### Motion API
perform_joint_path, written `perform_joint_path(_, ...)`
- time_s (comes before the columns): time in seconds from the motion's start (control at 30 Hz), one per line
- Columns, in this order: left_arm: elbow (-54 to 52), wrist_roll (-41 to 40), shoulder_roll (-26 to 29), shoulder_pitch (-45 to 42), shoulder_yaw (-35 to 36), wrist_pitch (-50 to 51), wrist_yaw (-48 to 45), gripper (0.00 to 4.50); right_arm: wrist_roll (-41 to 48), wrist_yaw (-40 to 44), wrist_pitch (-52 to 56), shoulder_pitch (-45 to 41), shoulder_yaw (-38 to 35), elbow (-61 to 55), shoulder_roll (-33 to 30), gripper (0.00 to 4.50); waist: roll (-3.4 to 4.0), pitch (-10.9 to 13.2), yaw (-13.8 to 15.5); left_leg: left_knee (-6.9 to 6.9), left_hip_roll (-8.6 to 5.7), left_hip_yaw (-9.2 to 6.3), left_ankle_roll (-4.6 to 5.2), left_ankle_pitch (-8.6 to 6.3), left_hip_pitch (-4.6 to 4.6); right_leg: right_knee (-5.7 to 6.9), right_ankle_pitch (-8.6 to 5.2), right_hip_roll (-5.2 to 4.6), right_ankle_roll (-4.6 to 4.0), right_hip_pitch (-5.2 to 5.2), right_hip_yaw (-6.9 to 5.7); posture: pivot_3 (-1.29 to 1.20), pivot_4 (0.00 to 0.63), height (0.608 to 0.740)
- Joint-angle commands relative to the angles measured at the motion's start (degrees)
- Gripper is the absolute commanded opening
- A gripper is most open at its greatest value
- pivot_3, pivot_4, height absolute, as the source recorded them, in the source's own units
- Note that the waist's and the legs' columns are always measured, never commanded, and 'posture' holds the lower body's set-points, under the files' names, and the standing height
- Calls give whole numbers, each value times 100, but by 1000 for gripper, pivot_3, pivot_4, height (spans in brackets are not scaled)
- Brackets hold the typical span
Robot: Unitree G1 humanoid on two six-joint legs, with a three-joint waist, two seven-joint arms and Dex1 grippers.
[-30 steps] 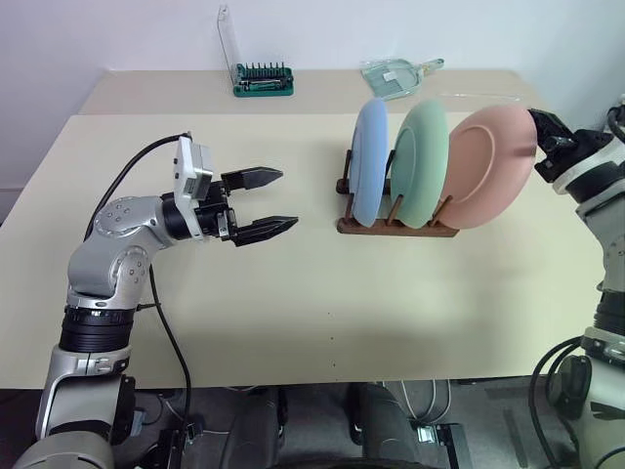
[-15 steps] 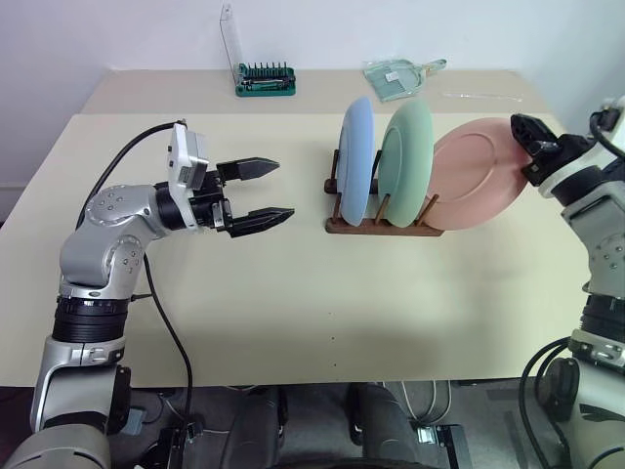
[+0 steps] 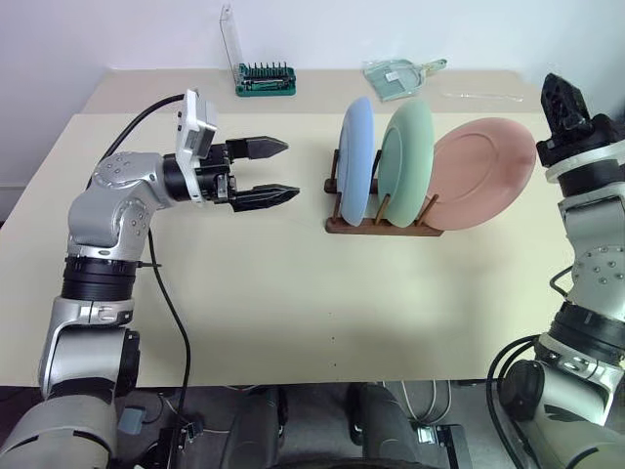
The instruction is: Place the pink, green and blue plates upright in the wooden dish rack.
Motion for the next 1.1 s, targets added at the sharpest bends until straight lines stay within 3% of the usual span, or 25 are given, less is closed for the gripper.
perform_joint_path(0.03, 181, 45, -36, -260, 33, -157, -194, 4500, 218, -449, 124, 186, -225, -437, -80, 2834, 0, 0, 2, 0, 0, 0, 0, 0, 0, 0, 0, 0, 0, 0, 0, 0, 150, 724)
perform_joint_path(0.13, 351, 130, -98, -346, 1, -247, -278, 4500, 326, -843, 323, 381, -377, -635, -274, 4327, 0, 0, 0, 1, 0, 0, 0, 0, 0, 0, 0, 0, 0, 0, 0, 0, 150, 724)
perform_joint_path(0.17, 388, 148, -112, -360, 0, -269, -301, 4500, 340, -923, 408, 451, -371, -727, -367, 4421, 0, 0, -1, 0, 0, 0, 0, 0, 0, 0, 0, 0, 0, 0, 0, 0, 150, 724)
perform_joint_path(0.33, 497, 220, -163, -388, 5, -350, -368, 4500, 646, -1388, 779, 706, -498, -865, -550, 4421, 0, 0, -4, 0, 0, 0, 1, 0, 0, 1, 0, 0, 0, -1, 1, 0, 150, 724)
perform_joint_path(0.5, 420, 234, -181, -281, 68, -370, -329, 4500, 1797, -1937, 1283, 815, -621, -792, -407, 4421, 0, 0, -7, 0, 0, -1, 1, 0, 0, 2, 0, 0, -1, -1, 1, 0, 150, 724)
perform_joint_path(0.7, 130, 191, -108, -32, 154, -304, -215, 4500, 1866, -2124, 1449, 972, -529, -492, -533, 4421, 0, 0, 6, 0, 0, -1, 1, 0, 0, 2, 0, 0, 0, -1, 2, 0, 150, 724)
perform_joint_path(1.0, -181, 146, -32, 236, 262, -199, -61, 4500, 3208, -2309, 1510, 833, -707, 26, -455, 4421, 0, 0, -5, 0, 0, -1, 2, -1, 0, 1, 0, 0, 0, -1, 3, 0, 150, 724)
perform_joint_path(1.1, -238, 140, -33, 282, 278, -188, -8, 4500, 3469, -2251, 1552, 811, -641, 142, -609, 3632, 0, 0, -2, 0, 0, -2, 2, -1, 0, 2, 0, 0, 0, -1, 2, 0, 150, 724)
